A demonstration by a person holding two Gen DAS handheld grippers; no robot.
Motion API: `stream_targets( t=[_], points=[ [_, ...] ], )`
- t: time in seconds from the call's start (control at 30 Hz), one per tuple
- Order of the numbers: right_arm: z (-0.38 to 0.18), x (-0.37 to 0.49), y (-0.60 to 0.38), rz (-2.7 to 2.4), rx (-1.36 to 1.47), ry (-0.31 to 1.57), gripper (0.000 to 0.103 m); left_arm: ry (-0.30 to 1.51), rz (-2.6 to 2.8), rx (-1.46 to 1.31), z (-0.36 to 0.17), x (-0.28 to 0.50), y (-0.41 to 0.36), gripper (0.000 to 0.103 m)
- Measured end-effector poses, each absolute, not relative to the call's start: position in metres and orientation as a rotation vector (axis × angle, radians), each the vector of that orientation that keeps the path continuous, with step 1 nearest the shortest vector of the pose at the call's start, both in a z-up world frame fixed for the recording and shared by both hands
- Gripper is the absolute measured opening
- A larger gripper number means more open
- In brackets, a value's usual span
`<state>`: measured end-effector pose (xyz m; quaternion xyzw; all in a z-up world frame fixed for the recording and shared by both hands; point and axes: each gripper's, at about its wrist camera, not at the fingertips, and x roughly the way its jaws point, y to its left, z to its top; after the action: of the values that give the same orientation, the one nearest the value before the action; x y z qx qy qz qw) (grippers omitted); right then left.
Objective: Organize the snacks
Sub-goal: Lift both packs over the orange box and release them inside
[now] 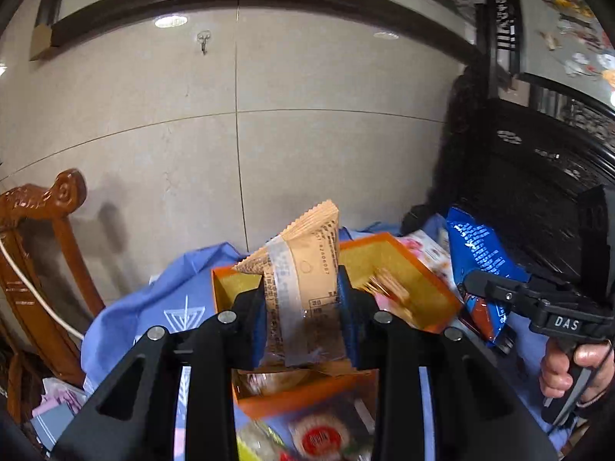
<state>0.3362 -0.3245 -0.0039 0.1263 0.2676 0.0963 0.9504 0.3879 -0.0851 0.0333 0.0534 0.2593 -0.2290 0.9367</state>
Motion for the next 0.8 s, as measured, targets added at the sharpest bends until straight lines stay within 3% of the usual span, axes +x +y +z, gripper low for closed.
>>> stream_targets(
  t=[0.07,0.1,0.13,0.23,0.3,0.57,0.8],
  points=[
    [-0.004,0.352,-0.321,0.192,0.233,0.539,0.061,0.538,-0.455,0.119,0.029,0.412,-0.093,0.034],
    [-0.005,0.365,-0.318,0.185,0.199,0.549,0.063,0.558,-0.450,0.120,0.026,0.421,-0.096,0.063],
    [-0.006,0.369,-0.316,0.162,0.180,0.554,0.071,0.573,-0.389,0.116,0.023,0.431,-0.096,0.098],
    [-0.004,0.361,-0.325,0.129,0.189,0.522,0.089,0.522,-0.334,0.070,0.024,0.424,-0.088,0.099],
    [-0.006,0.347,-0.332,0.130,0.191,0.535,0.094,0.511,-0.377,0.060,0.021,0.410,-0.085,0.099],
    [-0.048,0.267,-0.357,0.052,0.184,0.655,0.096,0.558,-0.410,0.070,-0.014,0.339,-0.084,0.099],
    [-0.134,0.191,-0.366,-0.169,0.323,0.827,0.097,0.597,-0.416,0.066,-0.055,0.267,-0.071,0.099]
  ],
)
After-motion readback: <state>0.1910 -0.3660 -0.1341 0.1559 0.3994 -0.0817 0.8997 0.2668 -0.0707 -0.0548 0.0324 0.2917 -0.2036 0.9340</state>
